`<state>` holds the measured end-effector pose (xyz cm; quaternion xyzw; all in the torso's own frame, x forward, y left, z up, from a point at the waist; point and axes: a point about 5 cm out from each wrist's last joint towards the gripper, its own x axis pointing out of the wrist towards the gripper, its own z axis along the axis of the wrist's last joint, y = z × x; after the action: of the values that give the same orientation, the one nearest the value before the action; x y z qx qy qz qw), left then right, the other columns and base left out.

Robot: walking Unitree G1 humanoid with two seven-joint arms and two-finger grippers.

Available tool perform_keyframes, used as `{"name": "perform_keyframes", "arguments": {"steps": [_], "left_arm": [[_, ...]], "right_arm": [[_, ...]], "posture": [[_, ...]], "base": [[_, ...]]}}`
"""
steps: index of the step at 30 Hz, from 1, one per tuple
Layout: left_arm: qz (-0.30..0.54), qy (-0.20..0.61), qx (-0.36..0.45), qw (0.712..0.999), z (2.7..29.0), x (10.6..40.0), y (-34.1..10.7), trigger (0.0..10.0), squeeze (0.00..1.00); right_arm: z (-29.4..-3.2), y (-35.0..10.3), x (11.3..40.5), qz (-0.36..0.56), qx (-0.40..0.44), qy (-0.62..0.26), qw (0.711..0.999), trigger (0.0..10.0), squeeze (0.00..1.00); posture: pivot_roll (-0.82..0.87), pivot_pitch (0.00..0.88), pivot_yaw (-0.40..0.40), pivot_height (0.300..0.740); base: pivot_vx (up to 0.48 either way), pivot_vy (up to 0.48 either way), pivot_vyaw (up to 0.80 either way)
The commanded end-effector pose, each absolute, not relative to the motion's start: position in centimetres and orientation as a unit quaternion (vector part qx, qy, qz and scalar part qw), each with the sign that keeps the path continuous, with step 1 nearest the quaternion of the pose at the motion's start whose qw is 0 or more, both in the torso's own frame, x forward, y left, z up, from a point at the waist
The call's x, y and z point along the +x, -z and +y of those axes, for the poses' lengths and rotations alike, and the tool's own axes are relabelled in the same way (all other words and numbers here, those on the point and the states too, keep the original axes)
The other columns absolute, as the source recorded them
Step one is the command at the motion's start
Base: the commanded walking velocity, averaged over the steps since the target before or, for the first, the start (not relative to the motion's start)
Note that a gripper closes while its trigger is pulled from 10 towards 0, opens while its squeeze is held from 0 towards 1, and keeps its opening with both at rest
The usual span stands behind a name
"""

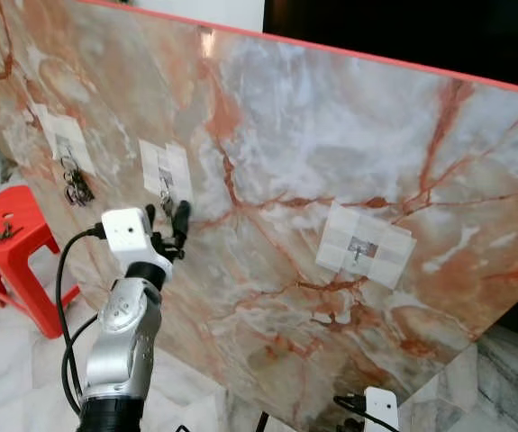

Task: Hang keys on a hook

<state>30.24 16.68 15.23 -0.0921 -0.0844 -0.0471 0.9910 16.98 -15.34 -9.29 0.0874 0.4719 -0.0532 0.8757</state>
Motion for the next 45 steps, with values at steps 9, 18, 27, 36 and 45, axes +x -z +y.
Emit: {"name": "perform_keyframes", "arguments": {"steps": [9,18,27,36,45], "left_arm": [[-0.054,0.033,-0.063,0.996,17.6,28.1,-13.9,10.0,0.00],[0.018,-0.008,-0.016,1.000,20.0,27.5,-10.0,10.0,0.00],[0.131,-0.034,0.019,0.991,22.3,25.9,-4.0,10.0,0.00],[0.276,-0.058,0.041,0.958,23.5,23.3,2.4,10.0,0.00],[0.386,-0.073,0.068,0.917,24.1,19.5,6.1,10.0,0.00]], "right_arm": [[-15.4,9.3,17.0,0.472,0.086,0.055,0.876,10.0,0.00],[-15.4,9.3,17.1,0.472,0.085,0.054,0.876,10.0,0.00],[-15.5,9.3,17.0,0.473,0.084,0.056,0.876,10.0,0.00],[-15.4,9.3,16.9,0.474,0.083,0.058,0.874,10.0,0.00],[-15.2,9.4,16.7,0.475,0.081,0.055,0.875,10.0,0.00]], "posture": [[0.07,0.000,-0.083,0.740],[0.07,0.000,-0.084,0.740],[0.07,0.000,-0.083,0.740],[0.07,0.000,-0.074,0.740],[0.06,0.000,-0.060,0.740]], "base": [[0.000,0.000,0.00],[0.000,0.000,0.00],[0.000,0.000,0.00],[0.000,0.000,0.00],[0.000,0.000,0.00]]}}
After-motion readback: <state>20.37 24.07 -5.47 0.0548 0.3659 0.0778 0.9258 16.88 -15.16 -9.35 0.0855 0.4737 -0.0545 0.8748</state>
